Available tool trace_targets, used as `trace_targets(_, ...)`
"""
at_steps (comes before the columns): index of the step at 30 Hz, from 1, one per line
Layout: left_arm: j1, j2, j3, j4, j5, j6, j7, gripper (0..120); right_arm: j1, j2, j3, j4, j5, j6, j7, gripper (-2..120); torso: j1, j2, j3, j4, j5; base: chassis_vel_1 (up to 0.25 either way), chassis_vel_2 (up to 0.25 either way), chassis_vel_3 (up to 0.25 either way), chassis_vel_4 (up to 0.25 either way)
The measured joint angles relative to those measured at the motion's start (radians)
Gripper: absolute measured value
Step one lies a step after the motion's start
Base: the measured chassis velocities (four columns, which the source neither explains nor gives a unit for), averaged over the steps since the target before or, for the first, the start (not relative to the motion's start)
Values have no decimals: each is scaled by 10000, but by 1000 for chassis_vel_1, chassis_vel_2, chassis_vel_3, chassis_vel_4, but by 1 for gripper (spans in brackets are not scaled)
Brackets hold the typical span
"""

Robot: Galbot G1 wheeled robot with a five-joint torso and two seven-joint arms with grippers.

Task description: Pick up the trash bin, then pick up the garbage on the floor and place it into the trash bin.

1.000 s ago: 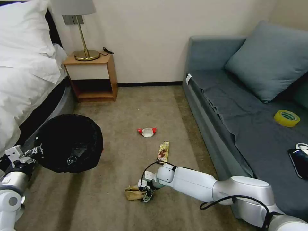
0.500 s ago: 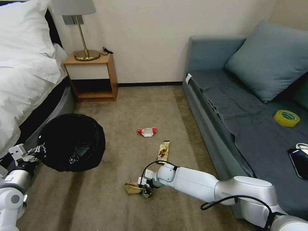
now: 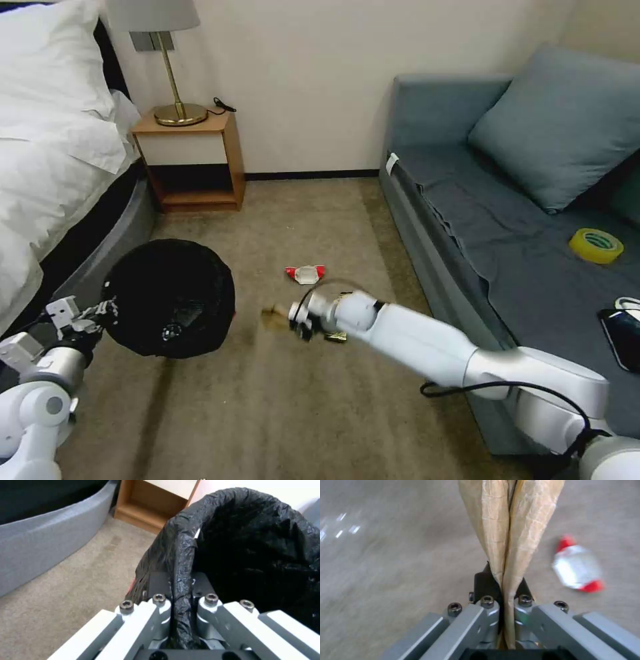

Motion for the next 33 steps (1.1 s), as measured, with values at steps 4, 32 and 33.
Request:
trace_targets(4, -16, -59, 116, 16, 71, 66, -36, 4, -128, -515, 950, 870, -110, -30, 334, 0, 0, 0, 0, -5, 0, 0, 0, 0, 0)
trace_targets(32, -467, -835, 1682, -211, 585, 589, -469, 4, 879, 241, 703, 5579, 2263, 22, 1162, 0, 0, 0, -1, 2, -5, 0, 0, 0, 0)
trace_targets(33, -452, -886, 1747, -266, 657, 589, -493, 4, 837, 421, 489, 5596, 2294, 28, 1188, 0, 0, 0, 0, 3, -6, 0, 0, 0, 0)
